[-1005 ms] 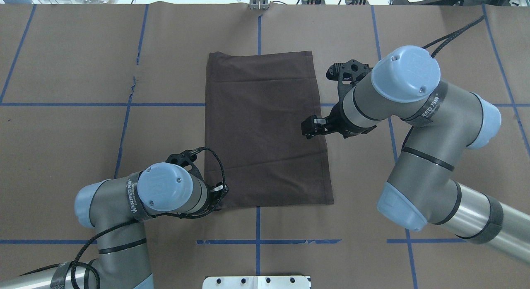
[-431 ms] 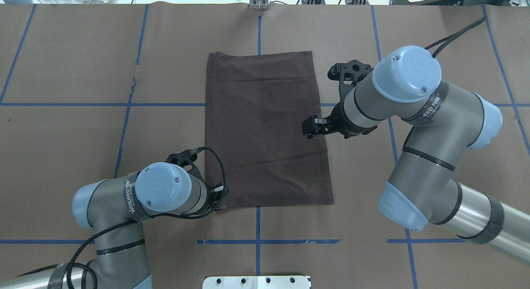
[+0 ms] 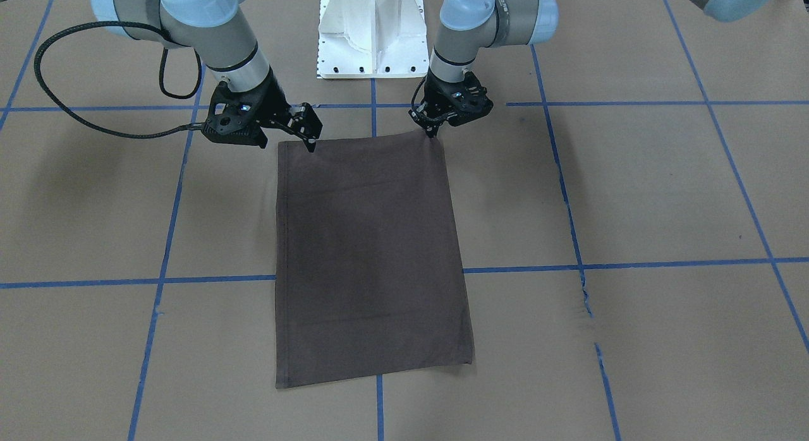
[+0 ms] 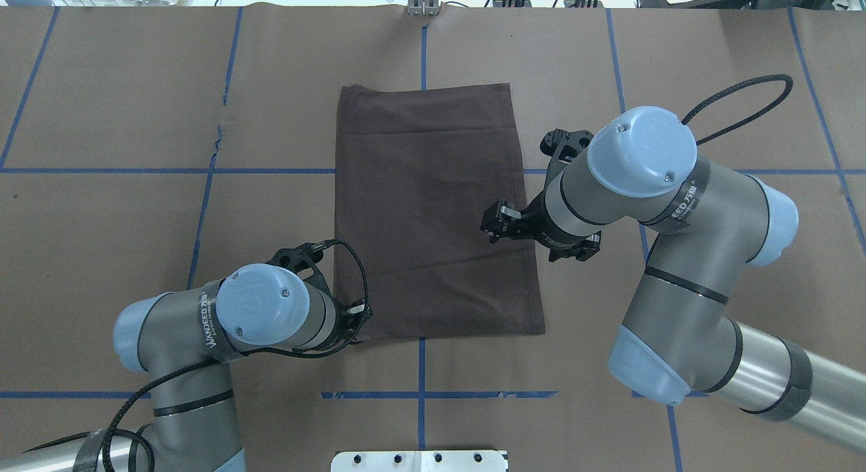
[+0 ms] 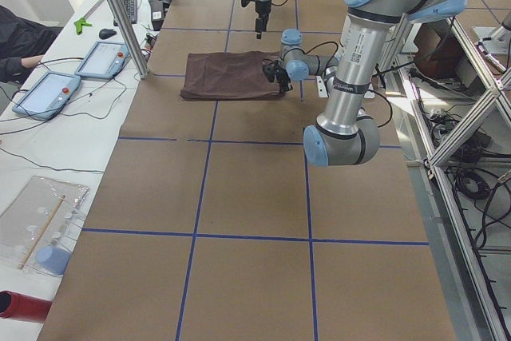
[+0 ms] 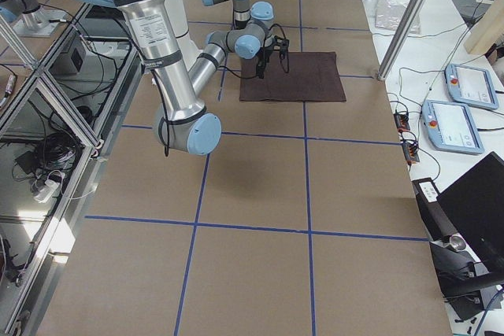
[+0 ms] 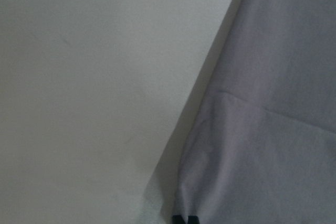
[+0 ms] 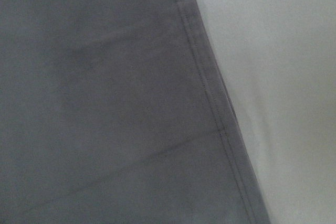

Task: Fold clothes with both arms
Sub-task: 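Move both grippers to the shirt's two corners nearest the robot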

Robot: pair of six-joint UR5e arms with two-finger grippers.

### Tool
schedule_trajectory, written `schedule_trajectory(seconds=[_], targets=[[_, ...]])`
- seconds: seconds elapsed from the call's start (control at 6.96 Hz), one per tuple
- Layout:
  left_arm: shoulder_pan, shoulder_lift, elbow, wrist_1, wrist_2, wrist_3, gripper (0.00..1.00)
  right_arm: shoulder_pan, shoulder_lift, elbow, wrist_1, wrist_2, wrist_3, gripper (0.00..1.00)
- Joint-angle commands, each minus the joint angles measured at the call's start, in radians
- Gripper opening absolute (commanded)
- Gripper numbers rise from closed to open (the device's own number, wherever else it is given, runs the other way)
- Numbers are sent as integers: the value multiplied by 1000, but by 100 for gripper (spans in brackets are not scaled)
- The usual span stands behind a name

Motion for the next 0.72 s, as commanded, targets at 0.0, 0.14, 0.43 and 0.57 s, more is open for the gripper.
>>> schedule_trajectory(seconds=[0.0, 0.14, 0.43, 0.57], targets=[[0, 0, 0, 0, 0, 14, 0, -97, -32, 13, -1, -99, 302, 100], [2, -1, 1, 0, 0, 15, 0, -168, -46, 18, -1, -197, 345, 100], [2, -3, 1, -1, -2, 15, 0, -253, -43, -11, -10, -258, 474, 100], [2, -4, 1, -1, -2, 15, 0, -256, -43, -22, -13, -264, 482, 100]])
